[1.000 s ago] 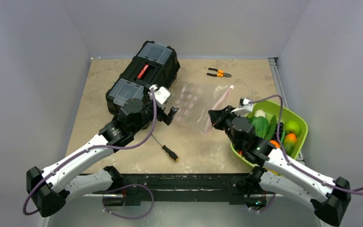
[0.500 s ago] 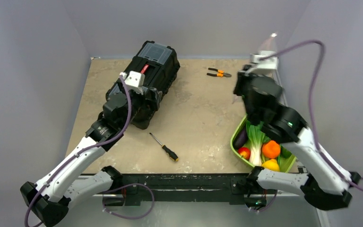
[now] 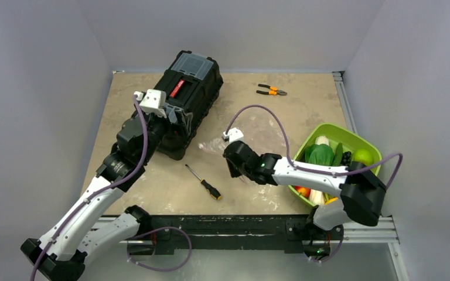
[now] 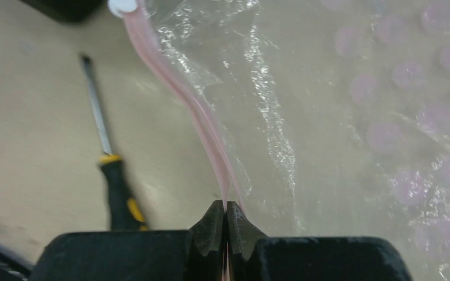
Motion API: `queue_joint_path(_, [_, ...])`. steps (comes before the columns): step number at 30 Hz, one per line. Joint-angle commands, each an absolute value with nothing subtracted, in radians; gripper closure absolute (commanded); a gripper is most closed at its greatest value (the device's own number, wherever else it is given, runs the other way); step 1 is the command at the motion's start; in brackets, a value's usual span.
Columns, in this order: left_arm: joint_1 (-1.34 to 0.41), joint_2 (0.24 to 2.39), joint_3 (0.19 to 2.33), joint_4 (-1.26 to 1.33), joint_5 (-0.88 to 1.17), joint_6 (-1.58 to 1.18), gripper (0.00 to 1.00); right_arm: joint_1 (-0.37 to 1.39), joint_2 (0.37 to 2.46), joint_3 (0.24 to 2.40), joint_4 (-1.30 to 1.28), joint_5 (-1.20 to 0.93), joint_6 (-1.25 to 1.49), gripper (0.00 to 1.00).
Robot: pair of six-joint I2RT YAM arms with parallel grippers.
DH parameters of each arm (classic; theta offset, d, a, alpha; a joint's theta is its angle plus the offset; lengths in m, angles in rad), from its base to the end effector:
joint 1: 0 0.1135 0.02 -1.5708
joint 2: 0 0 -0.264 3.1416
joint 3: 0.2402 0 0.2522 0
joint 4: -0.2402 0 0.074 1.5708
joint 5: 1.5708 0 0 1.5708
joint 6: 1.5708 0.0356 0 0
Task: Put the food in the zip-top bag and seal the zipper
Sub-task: Adjust the zipper food storage bag at the center of the board.
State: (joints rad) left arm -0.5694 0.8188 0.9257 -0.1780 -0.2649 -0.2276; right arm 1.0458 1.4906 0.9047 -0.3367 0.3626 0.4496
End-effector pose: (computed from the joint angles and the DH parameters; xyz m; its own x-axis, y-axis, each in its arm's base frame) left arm 0.1608 -0.0918 0.3844 -0.1261 -0.1779 -0.9759 0.2791 0.9377 -0.2069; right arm 0.1617 0.2540 0.2057 -0.6648 -0.3370 -0.6666 -0.4583 0.8887 0.0077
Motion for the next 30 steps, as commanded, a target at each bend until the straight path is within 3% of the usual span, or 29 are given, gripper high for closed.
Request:
queue_joint_path(1, [-0.564, 0.851, 0.963, -0.194, -0.204, -0.253, 0.06, 1.039, 1.38, 0.949, -0.053, 0.282, 0.592, 1.0])
queue_joint_path(13, [-0.586, 1.041, 1.049, -0.245, 0.106, -0.336, 0.18, 1.039, 1.244, 0.857, 0.027, 0.335, 0.631, 1.0])
queue_joint_path(20, [-0.701, 1.091, 1.104, -0.312, -0.009, -0.348, 0.21, 1.039, 1.143, 0.771, 0.07, 0.328, 0.581, 1.0])
queue_joint_path(26, [-0.704, 1.167, 1.245, -0.478, -0.086, -0.485, 0.27, 1.039, 1.109, 0.741, 0.123, 0.364, 0.593, 1.0])
queue_joint_path(30, [-0.704, 1.156, 1.239, -0.469, -0.099, -0.425, 0.31, 1.038, 1.083, 0.713, 0.194, 0.374, 0.619, 1.0])
